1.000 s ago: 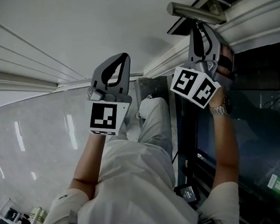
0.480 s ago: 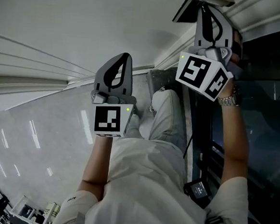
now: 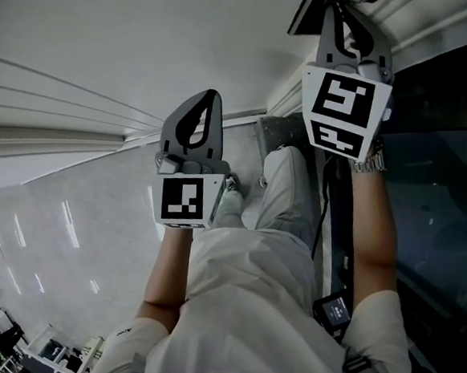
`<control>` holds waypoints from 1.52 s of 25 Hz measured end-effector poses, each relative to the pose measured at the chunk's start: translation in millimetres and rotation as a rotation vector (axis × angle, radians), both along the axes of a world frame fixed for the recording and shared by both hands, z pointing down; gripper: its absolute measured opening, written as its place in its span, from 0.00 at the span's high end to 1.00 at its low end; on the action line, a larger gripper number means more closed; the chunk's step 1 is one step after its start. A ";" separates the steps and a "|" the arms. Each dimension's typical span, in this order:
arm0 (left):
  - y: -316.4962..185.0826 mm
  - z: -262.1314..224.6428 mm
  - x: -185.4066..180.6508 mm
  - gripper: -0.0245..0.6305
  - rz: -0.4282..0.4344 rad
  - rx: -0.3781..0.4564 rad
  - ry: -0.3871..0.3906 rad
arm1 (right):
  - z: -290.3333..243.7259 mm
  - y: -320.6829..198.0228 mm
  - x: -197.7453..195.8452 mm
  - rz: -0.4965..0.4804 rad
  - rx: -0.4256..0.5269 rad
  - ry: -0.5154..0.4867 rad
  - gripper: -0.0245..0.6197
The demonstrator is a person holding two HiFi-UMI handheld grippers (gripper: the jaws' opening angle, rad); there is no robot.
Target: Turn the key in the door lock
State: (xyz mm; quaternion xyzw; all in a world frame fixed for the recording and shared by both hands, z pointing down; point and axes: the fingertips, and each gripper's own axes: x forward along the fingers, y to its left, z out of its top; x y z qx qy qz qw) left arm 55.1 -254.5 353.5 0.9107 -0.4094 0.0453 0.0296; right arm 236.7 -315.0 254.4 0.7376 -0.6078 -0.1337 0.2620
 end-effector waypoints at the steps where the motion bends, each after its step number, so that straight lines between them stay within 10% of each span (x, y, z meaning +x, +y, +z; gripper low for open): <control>1: 1.5 -1.8 -0.9 0.95 0.001 0.002 -0.002 | -1.2 1.1 0.2 0.004 0.005 -0.056 0.95; 21: 2.4 -6.8 -4.4 0.95 0.009 0.011 0.005 | 4.2 4.5 17.4 -0.054 0.199 -1.502 0.95; 29: 5.6 -10.3 -4.9 0.95 0.015 0.014 0.016 | 3.7 6.4 20.5 -0.033 0.244 -1.689 0.94; 38: 6.0 -16.7 -5.9 0.95 0.016 0.024 0.035 | 5.7 8.3 -0.3 -0.169 0.069 -1.354 0.71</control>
